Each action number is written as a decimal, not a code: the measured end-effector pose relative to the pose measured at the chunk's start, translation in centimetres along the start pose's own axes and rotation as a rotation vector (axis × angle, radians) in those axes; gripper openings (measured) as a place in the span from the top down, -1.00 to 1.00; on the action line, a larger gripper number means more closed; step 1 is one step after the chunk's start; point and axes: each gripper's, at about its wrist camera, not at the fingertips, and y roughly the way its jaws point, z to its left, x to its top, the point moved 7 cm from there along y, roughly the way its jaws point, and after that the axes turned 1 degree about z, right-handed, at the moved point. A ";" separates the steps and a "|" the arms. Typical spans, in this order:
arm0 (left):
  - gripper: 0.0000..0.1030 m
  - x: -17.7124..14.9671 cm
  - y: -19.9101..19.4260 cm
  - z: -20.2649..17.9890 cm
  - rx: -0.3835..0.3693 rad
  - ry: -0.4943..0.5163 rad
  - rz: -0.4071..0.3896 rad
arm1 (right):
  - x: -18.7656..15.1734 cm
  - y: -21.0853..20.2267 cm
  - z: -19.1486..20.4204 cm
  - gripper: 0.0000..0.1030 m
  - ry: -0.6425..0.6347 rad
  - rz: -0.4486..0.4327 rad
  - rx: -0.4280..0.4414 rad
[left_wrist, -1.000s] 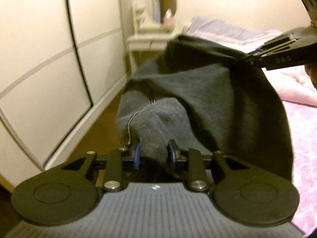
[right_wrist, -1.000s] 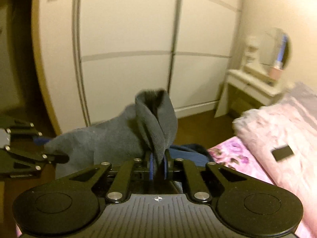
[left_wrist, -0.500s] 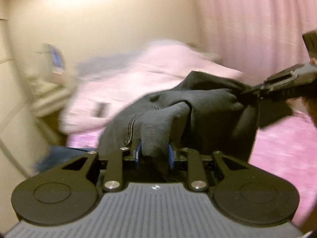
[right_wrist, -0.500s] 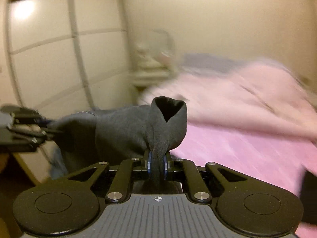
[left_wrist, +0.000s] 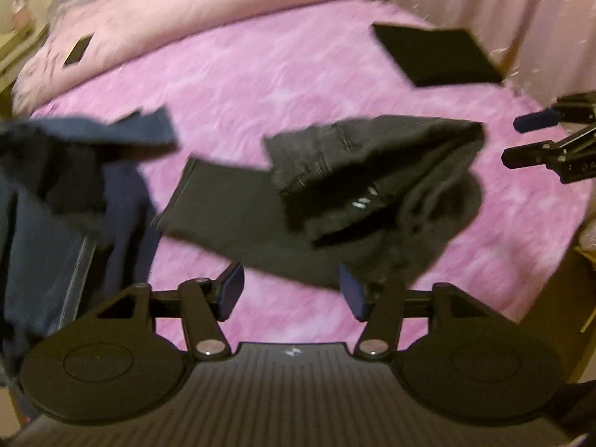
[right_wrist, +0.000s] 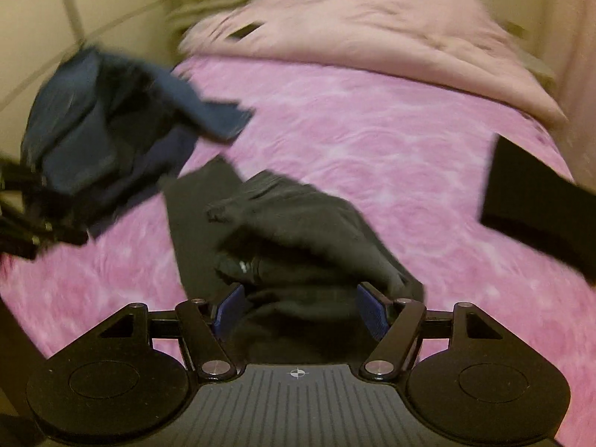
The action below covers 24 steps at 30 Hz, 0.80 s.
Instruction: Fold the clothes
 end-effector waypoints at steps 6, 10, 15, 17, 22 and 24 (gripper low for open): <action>-0.10 -1.1 3.0 3.8 0.011 -0.004 0.027 | -0.5 9.8 4.9 -0.40 -0.426 0.095 -0.114; -0.15 -1.0 5.8 5.1 -0.055 -0.035 0.029 | -2.7 15.2 5.2 -0.40 -0.670 0.246 -0.122; -0.15 -0.3 8.4 5.2 -0.164 -0.094 0.030 | -3.6 16.1 4.1 -0.14 -0.756 0.329 -0.115; -0.17 0.3 9.1 5.0 -0.202 -0.114 0.026 | -2.7 15.0 3.8 0.66 -0.730 0.294 -0.123; -0.20 1.7 10.5 4.2 -0.270 -0.216 0.033 | 2.1 10.1 -0.1 0.82 -0.395 0.138 -0.166; -0.21 2.6 11.1 3.7 -0.295 -0.269 0.037 | 3.9 7.1 -3.6 0.82 -0.157 0.072 -0.175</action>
